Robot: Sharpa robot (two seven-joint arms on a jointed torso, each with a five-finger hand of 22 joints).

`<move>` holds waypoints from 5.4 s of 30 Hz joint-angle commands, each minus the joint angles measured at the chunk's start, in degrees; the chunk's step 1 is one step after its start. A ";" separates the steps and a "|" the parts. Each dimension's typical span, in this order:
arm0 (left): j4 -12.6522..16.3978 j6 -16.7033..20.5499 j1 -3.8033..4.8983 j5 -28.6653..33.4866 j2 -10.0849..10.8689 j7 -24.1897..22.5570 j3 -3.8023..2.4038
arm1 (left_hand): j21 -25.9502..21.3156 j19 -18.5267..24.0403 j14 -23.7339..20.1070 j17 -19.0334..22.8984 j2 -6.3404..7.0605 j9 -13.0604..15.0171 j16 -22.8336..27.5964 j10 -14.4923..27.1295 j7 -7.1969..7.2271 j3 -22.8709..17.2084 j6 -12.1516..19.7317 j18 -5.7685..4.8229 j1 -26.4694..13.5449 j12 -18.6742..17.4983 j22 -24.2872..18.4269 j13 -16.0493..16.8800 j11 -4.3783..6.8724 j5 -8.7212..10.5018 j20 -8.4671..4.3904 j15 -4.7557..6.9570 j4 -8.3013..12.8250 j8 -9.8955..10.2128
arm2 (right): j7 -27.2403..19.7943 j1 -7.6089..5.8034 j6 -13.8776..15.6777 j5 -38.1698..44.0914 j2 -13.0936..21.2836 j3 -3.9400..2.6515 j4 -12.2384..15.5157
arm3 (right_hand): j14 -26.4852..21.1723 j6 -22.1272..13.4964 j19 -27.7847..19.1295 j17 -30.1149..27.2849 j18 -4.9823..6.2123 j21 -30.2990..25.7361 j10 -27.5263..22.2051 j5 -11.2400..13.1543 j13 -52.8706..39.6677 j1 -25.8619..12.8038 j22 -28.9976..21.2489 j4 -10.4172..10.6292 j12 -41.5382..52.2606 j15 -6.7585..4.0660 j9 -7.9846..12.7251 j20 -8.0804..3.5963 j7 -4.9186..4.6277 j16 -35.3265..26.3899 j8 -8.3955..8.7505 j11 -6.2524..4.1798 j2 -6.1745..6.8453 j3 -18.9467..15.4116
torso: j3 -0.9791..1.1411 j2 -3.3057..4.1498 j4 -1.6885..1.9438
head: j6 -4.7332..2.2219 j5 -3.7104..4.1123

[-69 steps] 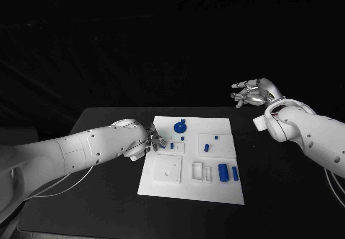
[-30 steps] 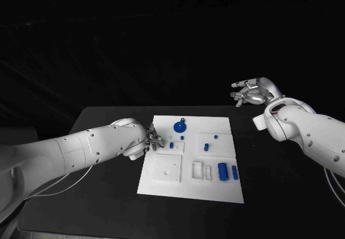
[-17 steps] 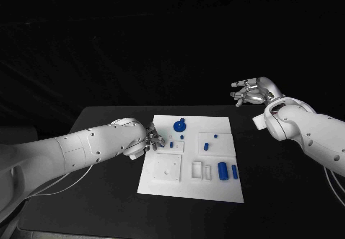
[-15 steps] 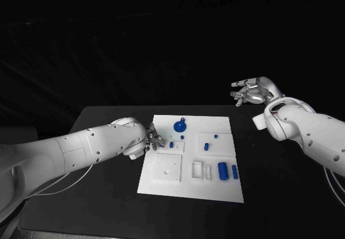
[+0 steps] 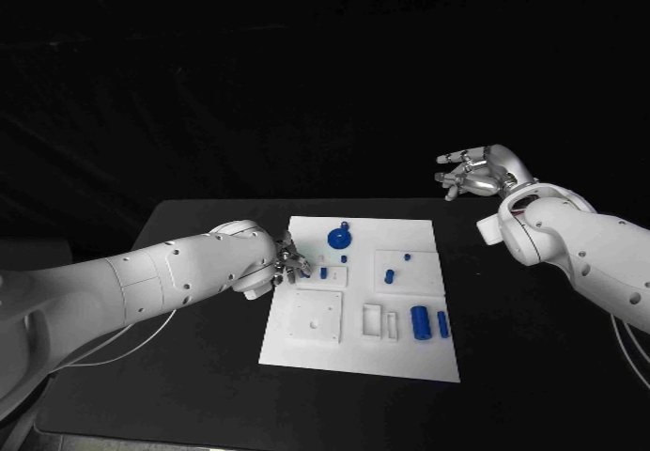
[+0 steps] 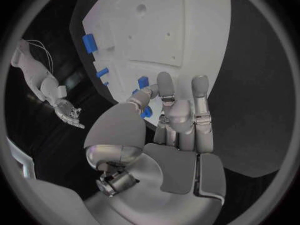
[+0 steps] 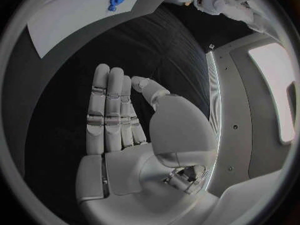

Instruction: Assemble the parts on the task board

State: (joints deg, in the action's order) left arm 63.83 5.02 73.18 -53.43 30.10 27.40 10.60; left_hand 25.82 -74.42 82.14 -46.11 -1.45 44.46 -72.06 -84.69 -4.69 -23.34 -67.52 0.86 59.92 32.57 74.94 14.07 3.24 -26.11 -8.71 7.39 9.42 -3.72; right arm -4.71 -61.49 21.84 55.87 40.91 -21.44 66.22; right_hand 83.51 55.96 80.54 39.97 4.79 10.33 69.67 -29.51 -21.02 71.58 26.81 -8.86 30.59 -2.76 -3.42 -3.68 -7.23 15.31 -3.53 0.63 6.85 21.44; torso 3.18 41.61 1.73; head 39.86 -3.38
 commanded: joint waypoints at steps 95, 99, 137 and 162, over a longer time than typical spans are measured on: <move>-1.72 -6.34 0.16 -4.25 -2.94 -1.25 0.16 | 0.63 0.27 0.53 -5.56 -1.95 1.20 -3.96 -2.13 6.78 1.53 -10.54 0.79 -0.50 2.57 0.97 3.69 1.24 6.74 1.06 -0.21 -1.86 -0.13 | -0.26 0.49 -1.06 0.43 -1.29 -0.02 -0.64 | 0.20 0.41 -0.68 -0.02 0.02 0.69 -0.36 -0.25 0.02 -0.38 -0.24 -0.55 0.15 0.18 -0.09 -0.02 -0.20 -0.21 0.05 0.03 -0.13 0.26 | -0.02 0.03 0.04 | 0.06 0.54; -1.78 -6.33 0.20 -4.25 -2.97 -1.19 0.16 | 0.54 0.24 0.53 -5.37 -1.29 1.27 -3.81 -2.13 6.85 2.30 -10.48 0.72 -0.89 2.50 0.92 3.60 1.27 7.22 1.00 -0.15 -3.09 -0.13 | -0.26 0.49 -1.06 0.43 -1.32 -0.02 -0.66 | 0.19 0.30 -0.69 -0.01 0.01 0.71 -0.37 -0.31 0.01 -0.41 -0.35 -0.54 0.17 0.18 -0.09 -0.02 -0.19 -0.21 0.06 0.03 -0.15 0.16 | -0.02 -0.01 0.01 | 0.02 0.51; -2.11 -4.63 0.25 -4.73 -2.58 -0.73 0.09 | 0.24 0.13 0.43 -4.12 -1.11 1.56 -3.02 -2.15 6.57 1.26 -9.81 0.93 1.21 2.11 0.97 2.53 1.15 6.21 1.07 -0.15 -1.34 -0.13 | -0.31 0.55 -1.22 0.43 -1.28 -0.02 -0.76 | 0.20 0.28 -0.69 0.00 0.00 0.76 -0.36 -0.39 -0.01 -0.47 -0.55 -0.48 0.19 0.18 -0.08 -0.01 -0.19 -0.20 0.07 0.02 -0.18 0.04 | -0.10 0.03 0.00 | -0.02 0.69; -1.48 0.64 0.24 -9.82 -2.55 -2.74 0.14 | 0.35 -0.04 0.46 -3.77 -2.41 1.51 -2.95 -2.15 6.52 0.86 -9.74 1.29 0.92 2.18 0.96 2.13 1.14 7.00 1.26 -0.17 -1.27 -0.13 | -0.31 0.64 -1.27 0.43 -1.12 -0.02 -0.68 | 0.18 0.27 -0.66 0.00 0.00 0.74 -0.38 -0.44 -0.04 -0.52 -0.73 -0.37 0.23 0.18 -0.08 -0.01 -0.19 -0.20 0.07 0.03 -0.20 0.01 | -0.07 -0.04 0.07 | 0.01 0.62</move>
State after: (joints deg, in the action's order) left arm 62.14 4.18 73.45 -62.38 27.69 25.72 10.75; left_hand 26.26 -74.42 82.69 -49.94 -0.72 45.88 -75.21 -84.39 -0.24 -20.01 -75.56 1.75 58.26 34.86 74.93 16.26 3.92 -19.46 -7.88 6.91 5.92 -3.66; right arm -4.64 -60.88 21.32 55.92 39.79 -21.44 65.46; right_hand 83.52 55.90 80.14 39.98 4.80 10.90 69.66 -29.75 -21.03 71.58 26.13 -9.17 30.59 -2.76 -3.44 -3.68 -7.19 15.31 -3.53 0.61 6.86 21.75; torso 3.12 41.59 1.80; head 39.91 -2.72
